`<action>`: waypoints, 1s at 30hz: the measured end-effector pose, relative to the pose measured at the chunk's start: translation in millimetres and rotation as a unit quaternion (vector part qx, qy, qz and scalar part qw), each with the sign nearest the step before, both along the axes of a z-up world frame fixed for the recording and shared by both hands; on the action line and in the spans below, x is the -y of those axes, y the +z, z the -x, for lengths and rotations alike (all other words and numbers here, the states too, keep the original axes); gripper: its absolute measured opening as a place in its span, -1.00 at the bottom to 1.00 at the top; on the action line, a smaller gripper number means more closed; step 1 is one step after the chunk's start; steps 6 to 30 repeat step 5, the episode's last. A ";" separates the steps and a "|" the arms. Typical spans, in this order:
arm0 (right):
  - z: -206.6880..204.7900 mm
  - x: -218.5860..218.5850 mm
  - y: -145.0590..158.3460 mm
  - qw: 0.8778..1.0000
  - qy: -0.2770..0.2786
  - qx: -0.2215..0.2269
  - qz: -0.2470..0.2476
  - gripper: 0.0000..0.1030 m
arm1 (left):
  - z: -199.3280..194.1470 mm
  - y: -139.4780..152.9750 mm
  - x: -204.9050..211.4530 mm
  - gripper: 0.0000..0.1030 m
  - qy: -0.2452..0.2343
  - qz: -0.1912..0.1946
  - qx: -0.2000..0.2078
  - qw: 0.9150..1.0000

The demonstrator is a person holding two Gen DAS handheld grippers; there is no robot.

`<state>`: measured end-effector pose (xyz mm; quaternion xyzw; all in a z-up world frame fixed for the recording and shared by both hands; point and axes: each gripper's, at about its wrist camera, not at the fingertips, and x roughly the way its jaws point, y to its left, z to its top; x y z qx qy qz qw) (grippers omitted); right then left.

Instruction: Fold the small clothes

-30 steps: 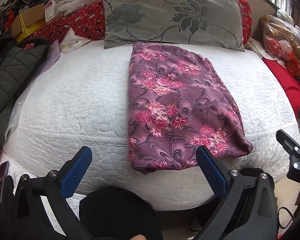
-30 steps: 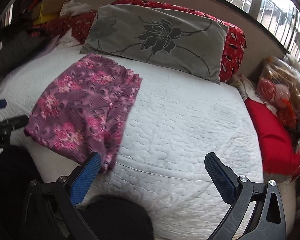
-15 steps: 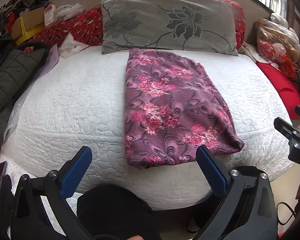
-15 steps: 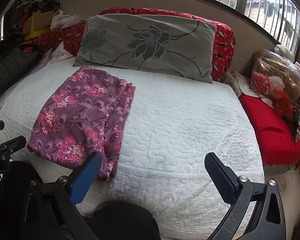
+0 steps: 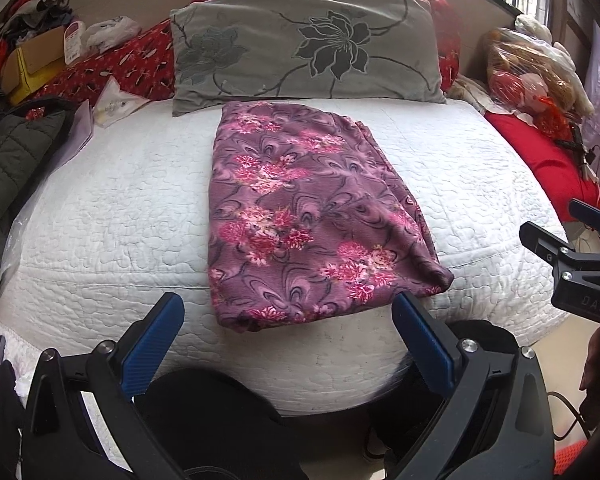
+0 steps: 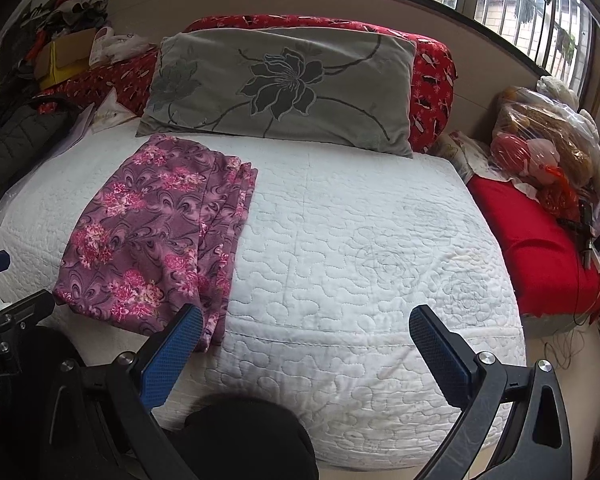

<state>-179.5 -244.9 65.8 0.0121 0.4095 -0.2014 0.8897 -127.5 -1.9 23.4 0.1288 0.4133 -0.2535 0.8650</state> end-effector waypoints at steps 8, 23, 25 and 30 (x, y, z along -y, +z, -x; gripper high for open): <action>-0.2 0.8 -1.9 1.000 -0.002 -0.002 -0.001 1.00 | 1.4 -1.5 4.5 1.00 -0.005 -0.002 -0.009 1.000; -0.2 0.8 -1.9 1.000 -0.002 -0.002 -0.001 1.00 | 1.4 -1.5 4.5 1.00 -0.005 -0.002 -0.009 1.000; -0.2 0.8 -1.9 1.000 -0.002 -0.002 -0.001 1.00 | 1.4 -1.5 4.5 1.00 -0.005 -0.002 -0.009 1.000; -0.2 0.8 -1.9 1.000 -0.002 -0.002 -0.001 1.00 | 1.4 -1.5 4.5 1.00 -0.005 -0.002 -0.009 1.000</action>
